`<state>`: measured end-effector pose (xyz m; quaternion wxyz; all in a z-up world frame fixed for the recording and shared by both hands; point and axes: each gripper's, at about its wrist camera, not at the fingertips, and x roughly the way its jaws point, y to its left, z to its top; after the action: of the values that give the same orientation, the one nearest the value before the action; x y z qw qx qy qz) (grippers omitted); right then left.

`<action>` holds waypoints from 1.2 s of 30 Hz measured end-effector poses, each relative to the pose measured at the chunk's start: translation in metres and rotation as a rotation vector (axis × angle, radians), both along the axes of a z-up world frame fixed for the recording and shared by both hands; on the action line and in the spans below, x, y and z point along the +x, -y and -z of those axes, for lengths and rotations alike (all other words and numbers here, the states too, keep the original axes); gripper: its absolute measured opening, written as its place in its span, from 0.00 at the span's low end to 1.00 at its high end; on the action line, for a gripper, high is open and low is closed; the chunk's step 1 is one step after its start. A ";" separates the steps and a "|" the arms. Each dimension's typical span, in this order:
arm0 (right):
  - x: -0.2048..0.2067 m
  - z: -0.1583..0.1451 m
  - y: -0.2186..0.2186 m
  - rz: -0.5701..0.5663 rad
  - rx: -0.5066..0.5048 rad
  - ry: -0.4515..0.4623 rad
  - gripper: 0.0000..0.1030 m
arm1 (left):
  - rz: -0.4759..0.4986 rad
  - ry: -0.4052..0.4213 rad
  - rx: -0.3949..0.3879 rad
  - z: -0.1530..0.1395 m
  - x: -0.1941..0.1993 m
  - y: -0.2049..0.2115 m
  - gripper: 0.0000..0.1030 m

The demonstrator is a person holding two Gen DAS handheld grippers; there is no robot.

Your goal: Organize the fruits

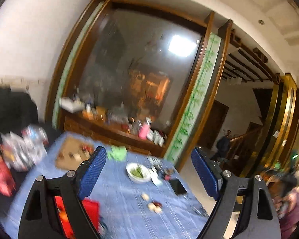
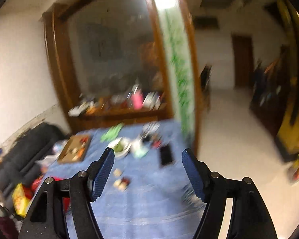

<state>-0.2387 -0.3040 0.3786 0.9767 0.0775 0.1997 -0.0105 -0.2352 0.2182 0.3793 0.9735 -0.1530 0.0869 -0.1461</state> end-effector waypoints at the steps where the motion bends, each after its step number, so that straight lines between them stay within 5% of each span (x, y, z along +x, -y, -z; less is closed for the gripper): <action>1: -0.007 -0.013 0.000 0.034 -0.043 0.031 0.78 | -0.066 0.033 0.072 -0.007 0.001 0.006 0.84; 4: 0.006 -0.020 -0.028 0.000 -0.170 -0.014 0.78 | -0.097 0.011 0.223 -0.004 0.018 0.027 0.83; 11: 0.037 -0.040 -0.044 -0.067 -0.154 -0.008 0.78 | -0.117 0.064 0.215 -0.023 0.018 0.036 0.83; 22: 0.005 -0.145 0.027 0.289 -0.251 0.008 0.78 | -0.306 0.122 0.244 -0.139 0.008 -0.013 0.85; 28: -0.040 -0.199 0.042 0.573 -0.461 0.042 0.88 | -0.300 0.121 0.253 -0.174 -0.007 -0.023 0.99; 32: -0.043 -0.190 0.038 0.602 -0.499 0.052 0.91 | -0.260 0.136 0.286 -0.154 -0.009 -0.005 1.00; 36: -0.009 -0.123 0.014 0.445 -0.509 -0.044 0.91 | -0.143 0.075 0.264 -0.103 0.005 0.020 1.00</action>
<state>-0.2475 -0.3177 0.5011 0.9339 -0.1274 0.1901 -0.2746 -0.2307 0.1979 0.4822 0.9956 -0.0241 0.0577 -0.0693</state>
